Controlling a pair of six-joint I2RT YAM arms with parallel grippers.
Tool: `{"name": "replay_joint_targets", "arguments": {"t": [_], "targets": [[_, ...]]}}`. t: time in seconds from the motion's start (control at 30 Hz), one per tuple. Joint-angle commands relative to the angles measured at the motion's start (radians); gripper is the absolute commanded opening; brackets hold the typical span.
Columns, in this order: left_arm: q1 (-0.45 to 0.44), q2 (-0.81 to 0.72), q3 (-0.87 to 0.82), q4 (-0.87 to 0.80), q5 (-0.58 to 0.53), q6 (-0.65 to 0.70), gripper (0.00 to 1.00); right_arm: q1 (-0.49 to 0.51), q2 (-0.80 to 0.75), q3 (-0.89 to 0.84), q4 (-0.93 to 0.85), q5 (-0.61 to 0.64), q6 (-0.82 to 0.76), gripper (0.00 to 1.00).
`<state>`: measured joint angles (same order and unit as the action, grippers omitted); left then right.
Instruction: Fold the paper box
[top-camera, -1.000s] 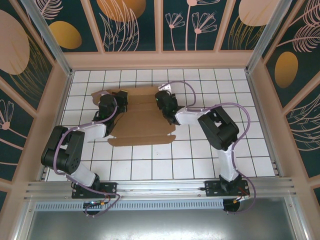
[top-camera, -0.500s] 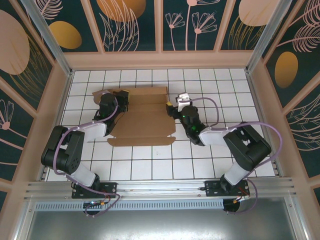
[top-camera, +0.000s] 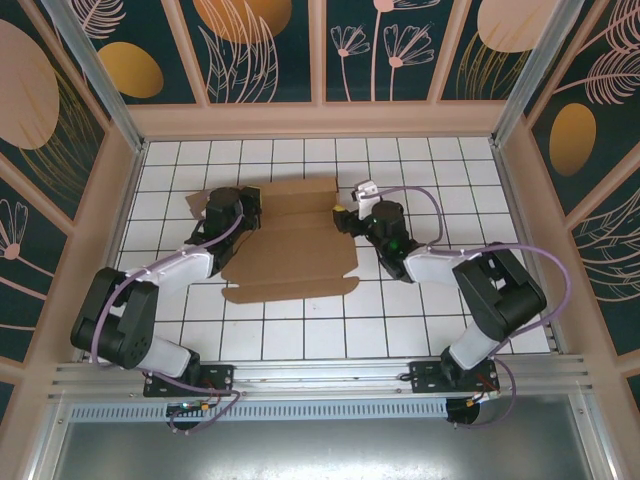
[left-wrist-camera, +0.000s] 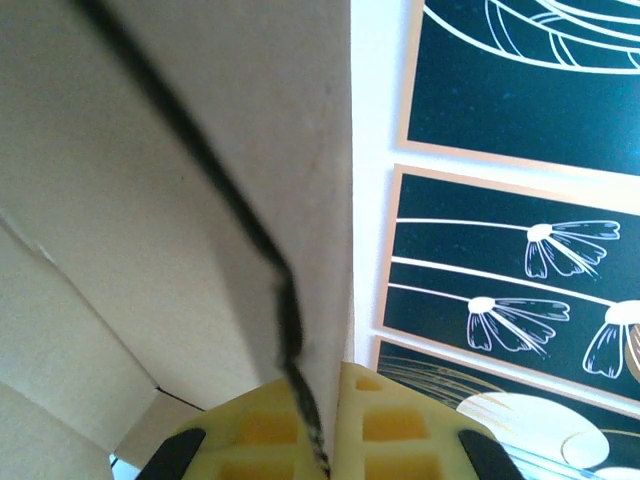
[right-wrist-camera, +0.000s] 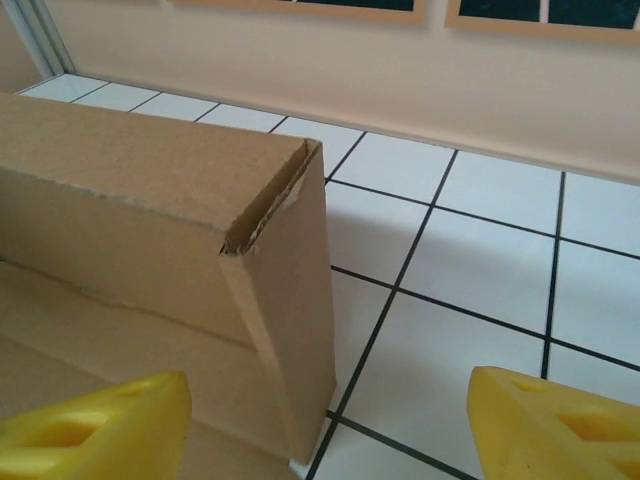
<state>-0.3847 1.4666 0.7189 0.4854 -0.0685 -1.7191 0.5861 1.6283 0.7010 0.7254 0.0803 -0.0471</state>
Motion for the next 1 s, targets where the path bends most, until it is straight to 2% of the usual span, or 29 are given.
{"name": "replay_joint_targets", "arguments": {"t": [0.0,0.2,0.27,0.43,0.63,0.77,0.97], "targets": [[-0.018,-0.037,0.002,-0.217,-0.092,-0.066,0.0,0.001,0.069,0.093,-0.09,0.016,-0.001,0.74],[-0.034,-0.058,-0.01,-0.245,-0.114,-0.11,0.0,0.017,0.162,0.205,-0.137,0.051,0.02,0.74],[-0.041,-0.061,-0.011,-0.246,-0.121,-0.112,0.0,0.026,0.188,0.237,-0.152,0.081,0.021,0.72],[-0.046,-0.052,-0.024,-0.214,-0.116,-0.112,0.0,0.048,0.239,0.282,-0.139,0.144,0.018,0.58],[-0.048,-0.03,-0.034,-0.149,-0.083,-0.101,0.0,0.057,0.28,0.325,-0.168,0.231,0.021,0.33],[-0.048,-0.015,-0.038,-0.072,-0.046,-0.068,0.11,0.058,0.274,0.317,-0.169,0.29,0.017,0.28],[-0.048,-0.034,-0.035,-0.064,-0.02,0.017,0.31,0.045,0.219,0.238,-0.142,0.319,-0.015,0.28]]}}
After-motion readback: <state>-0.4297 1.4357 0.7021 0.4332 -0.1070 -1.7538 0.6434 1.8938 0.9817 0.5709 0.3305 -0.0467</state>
